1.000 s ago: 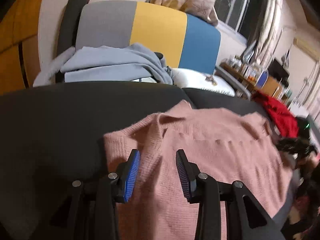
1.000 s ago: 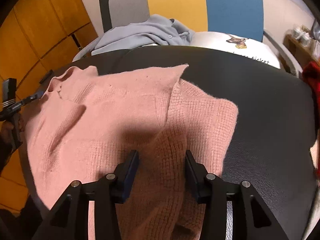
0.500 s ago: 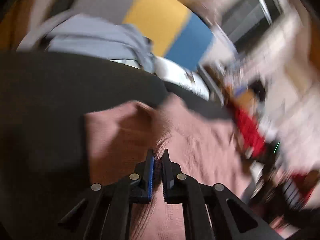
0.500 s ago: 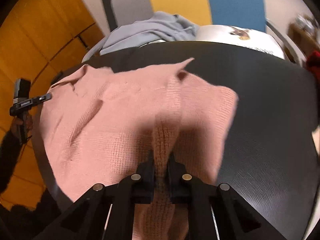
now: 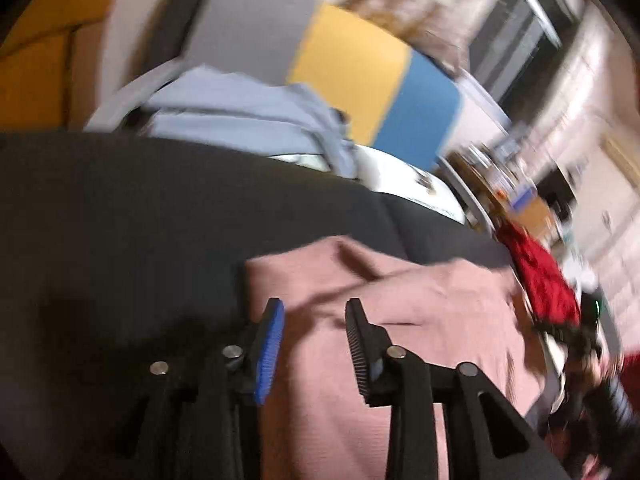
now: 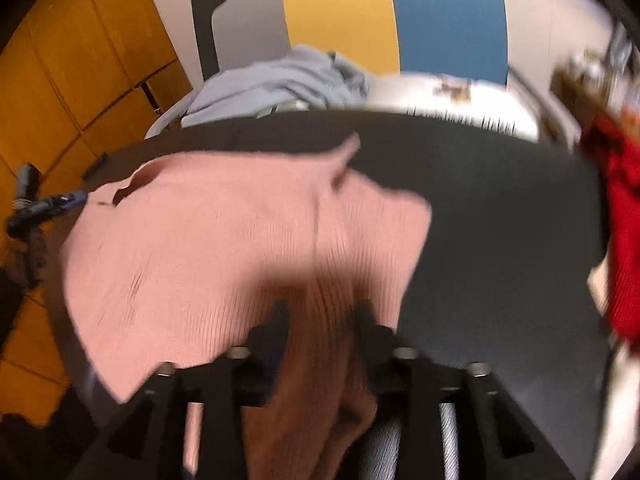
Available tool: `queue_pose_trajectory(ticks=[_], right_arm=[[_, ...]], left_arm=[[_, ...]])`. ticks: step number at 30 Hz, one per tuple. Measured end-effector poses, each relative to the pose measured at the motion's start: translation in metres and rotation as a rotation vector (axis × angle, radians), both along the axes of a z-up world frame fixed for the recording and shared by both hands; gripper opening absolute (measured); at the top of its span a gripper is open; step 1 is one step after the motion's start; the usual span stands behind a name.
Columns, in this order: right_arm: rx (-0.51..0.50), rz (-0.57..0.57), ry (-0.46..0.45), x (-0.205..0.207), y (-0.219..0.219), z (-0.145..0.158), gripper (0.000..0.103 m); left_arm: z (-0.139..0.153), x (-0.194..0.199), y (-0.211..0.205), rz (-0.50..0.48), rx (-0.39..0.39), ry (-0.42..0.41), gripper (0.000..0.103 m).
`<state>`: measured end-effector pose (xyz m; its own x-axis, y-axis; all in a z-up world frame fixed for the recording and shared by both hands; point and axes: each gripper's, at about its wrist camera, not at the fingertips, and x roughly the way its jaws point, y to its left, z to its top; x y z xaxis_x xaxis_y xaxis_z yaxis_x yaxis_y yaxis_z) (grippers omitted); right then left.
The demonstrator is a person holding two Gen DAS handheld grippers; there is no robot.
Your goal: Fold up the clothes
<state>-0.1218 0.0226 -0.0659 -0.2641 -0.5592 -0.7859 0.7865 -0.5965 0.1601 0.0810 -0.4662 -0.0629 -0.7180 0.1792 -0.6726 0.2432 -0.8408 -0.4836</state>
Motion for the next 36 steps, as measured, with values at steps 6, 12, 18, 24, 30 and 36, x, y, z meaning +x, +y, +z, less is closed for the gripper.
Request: queue_pose_trajectory(ticks=[6, 12, 18, 24, 30, 36], right_arm=[[-0.104, 0.034, 0.021, -0.005, -0.048, 0.017, 0.055], [-0.044, 0.096, -0.029, -0.003, -0.088, -0.001, 0.055], [-0.042, -0.079, -0.040, -0.033, -0.071, -0.021, 0.059], [-0.126, -0.137, -0.061, -0.045, -0.059, -0.041, 0.068], [-0.162, -0.090, -0.069, -0.037, -0.060, -0.034, 0.073], [-0.098, 0.095, 0.012, 0.010, -0.076, -0.014, 0.073]], left_arm=[[0.003, -0.038, 0.046, -0.254, 0.046, 0.013, 0.031], [-0.016, -0.093, 0.066, -0.336, 0.097, -0.015, 0.031], [-0.016, -0.125, 0.006, -0.048, -0.021, -0.024, 0.031], [0.003, -0.093, -0.046, 0.180, -0.056, 0.010, 0.031], [-0.004, -0.043, 0.011, 0.050, -0.284, -0.023, 0.031], [-0.008, -0.042, 0.060, -0.175, -0.347, -0.021, 0.033]])
